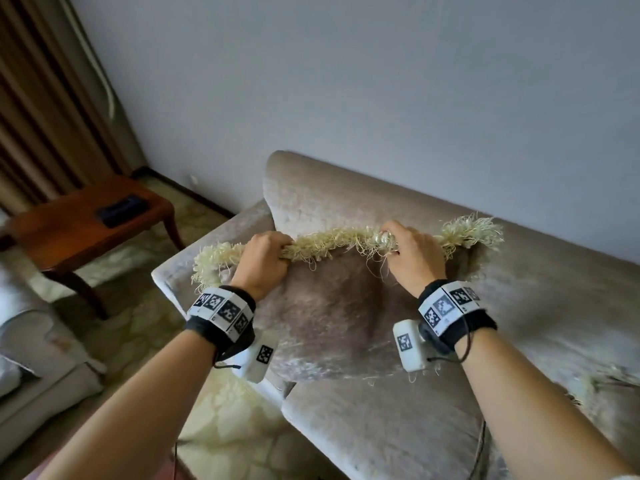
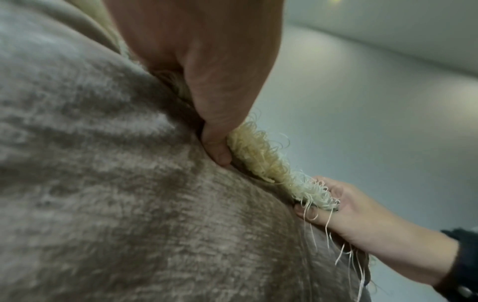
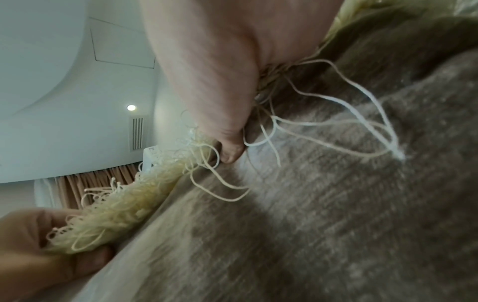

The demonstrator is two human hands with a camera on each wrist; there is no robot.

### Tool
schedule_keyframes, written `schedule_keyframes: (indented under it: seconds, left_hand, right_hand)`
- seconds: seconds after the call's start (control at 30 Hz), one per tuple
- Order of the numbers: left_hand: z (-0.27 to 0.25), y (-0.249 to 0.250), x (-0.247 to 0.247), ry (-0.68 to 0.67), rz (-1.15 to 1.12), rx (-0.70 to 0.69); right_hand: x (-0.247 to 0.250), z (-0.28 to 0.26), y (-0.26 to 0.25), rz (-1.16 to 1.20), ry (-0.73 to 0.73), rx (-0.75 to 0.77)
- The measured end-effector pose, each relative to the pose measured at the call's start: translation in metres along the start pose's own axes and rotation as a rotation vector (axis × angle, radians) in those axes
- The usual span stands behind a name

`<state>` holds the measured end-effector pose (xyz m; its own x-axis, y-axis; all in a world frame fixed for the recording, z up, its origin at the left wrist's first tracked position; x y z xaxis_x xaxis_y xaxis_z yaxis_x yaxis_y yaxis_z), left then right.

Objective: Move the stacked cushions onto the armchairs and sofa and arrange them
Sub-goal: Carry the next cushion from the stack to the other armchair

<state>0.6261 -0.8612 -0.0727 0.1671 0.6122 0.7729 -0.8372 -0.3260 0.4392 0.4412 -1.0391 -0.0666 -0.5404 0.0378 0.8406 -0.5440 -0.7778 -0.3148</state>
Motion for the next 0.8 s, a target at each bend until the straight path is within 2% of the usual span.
schedule_keyframes:
  seconds: [0.13,0.27,0.53,0.8]
  left_hand:
    - [0.011,-0.060,0.019,-0.002,0.031,0.010]
    - [0.039,-0.094,0.023,-0.004,0.104,-0.063]
    - [0.112,-0.167,-0.007,-0.064,0.193,-0.041]
    - [0.203,-0.238,-0.046,-0.214,0.261,-0.014]
  right_hand:
    - [-0.036,0.025,-0.049,-0.006,0.000,0.015]
    - [-0.064,0.053,-0.072,-0.021,-0.041,0.019]
    - [-0.142,0.139,-0.081,-0.007,-0.104,0.005]
    - [-0.223,0.237,-0.075,0.032,-0.165,-0.047]
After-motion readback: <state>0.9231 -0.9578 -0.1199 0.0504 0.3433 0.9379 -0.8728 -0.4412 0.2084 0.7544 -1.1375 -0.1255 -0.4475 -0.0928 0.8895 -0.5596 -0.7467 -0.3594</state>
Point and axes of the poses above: each hand's wrist, its own z-axis towards the middle knuckle, its own x-axis out of the back of the hand, y = z × x, the point moved 3 cm from there along z, towards the middle knuckle, and after that the axes turned 5 degrees about y, right-handed, at the moved point
